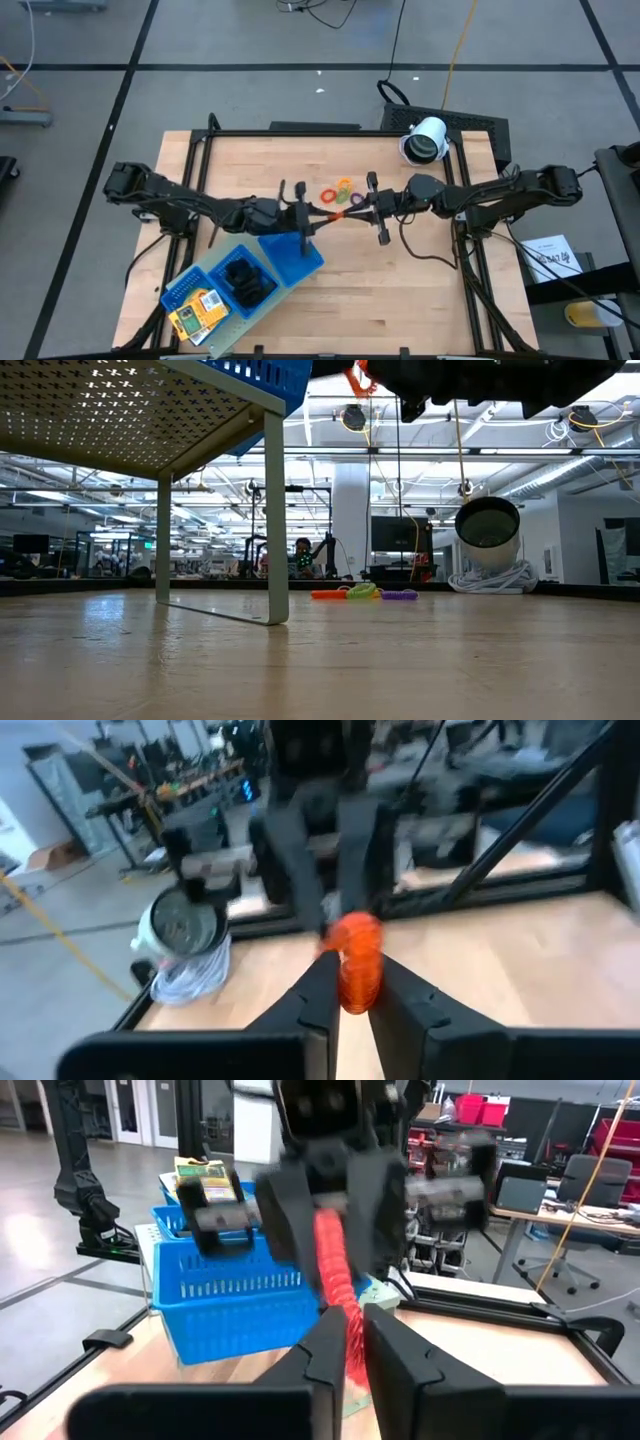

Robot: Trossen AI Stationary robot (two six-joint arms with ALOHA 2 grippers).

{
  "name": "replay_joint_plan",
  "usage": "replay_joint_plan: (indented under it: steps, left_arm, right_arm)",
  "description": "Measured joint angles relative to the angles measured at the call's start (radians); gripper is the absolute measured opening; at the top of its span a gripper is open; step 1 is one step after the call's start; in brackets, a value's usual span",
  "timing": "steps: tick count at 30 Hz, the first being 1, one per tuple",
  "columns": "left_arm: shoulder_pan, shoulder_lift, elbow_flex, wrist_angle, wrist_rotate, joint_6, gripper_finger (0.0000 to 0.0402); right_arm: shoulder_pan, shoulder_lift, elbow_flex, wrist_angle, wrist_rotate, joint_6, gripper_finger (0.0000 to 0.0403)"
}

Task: Pick & Place Office Desk Supplies
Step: Put the orange spring rubber band into the top blue basket on the shelf

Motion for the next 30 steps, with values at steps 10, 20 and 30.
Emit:
replay_joint_plan:
  steps: [10,20,30]
  left_arm:
    - [-0.093,-0.186,0.000,-0.174,0.037,-0.032,0.0015]
    - [-0.188,-0.282,0.001,-0.557,0.046,-0.256,0.0033]
    - [-0.211,-0.283,0.001,-0.692,0.045,-0.520,0.0072]
  right_arm:
    - [-0.023,-0.020,0.000,-0.019,0.003,0.007,0.0080]
    - [-0.023,-0.020,0.000,-0.062,0.002,0.008,0.0086]
    - [-0.023,-0.020,0.000,-0.063,0.002,0.008,0.0087]
